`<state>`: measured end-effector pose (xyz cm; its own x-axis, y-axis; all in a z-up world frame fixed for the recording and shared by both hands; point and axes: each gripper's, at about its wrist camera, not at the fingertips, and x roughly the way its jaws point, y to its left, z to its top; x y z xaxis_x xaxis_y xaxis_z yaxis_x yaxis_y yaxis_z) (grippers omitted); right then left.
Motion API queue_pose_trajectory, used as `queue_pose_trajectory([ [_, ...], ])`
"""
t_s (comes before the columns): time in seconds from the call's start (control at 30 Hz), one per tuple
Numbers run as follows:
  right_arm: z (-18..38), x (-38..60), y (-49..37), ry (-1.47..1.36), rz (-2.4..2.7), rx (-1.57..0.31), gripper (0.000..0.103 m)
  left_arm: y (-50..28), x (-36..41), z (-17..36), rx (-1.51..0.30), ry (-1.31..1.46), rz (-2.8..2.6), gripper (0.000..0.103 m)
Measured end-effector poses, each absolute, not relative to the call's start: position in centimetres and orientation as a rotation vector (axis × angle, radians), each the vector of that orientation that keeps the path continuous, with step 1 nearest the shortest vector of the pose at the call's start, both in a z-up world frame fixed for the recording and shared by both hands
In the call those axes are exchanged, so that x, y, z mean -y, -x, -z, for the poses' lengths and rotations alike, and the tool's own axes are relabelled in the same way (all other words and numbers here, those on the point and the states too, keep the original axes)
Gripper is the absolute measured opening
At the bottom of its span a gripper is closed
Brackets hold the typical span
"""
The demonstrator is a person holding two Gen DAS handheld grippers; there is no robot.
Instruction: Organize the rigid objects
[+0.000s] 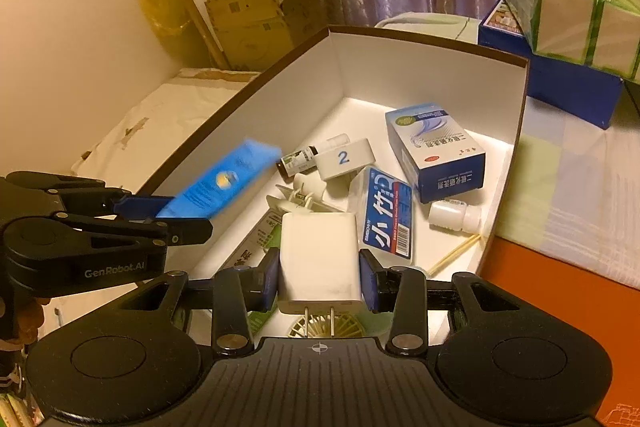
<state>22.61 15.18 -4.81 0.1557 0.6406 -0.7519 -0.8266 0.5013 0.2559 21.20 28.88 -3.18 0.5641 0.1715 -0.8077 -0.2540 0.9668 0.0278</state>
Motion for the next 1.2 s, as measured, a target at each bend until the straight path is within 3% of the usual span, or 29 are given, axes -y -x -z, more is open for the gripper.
queue_pose_trajectory([
  [0.2,5.2,-15.9,-22.6,0.237,-1.045,-0.957,0.038,-21.4,-29.3,3.1,-0.942,0.086,-0.231,0.037],
  [1.2,5.6,-17.2,-22.5,0.248,-0.983,-0.920,0.039,-20.4,-30.2,3.3,-0.925,0.126,-0.191,0.045],
])
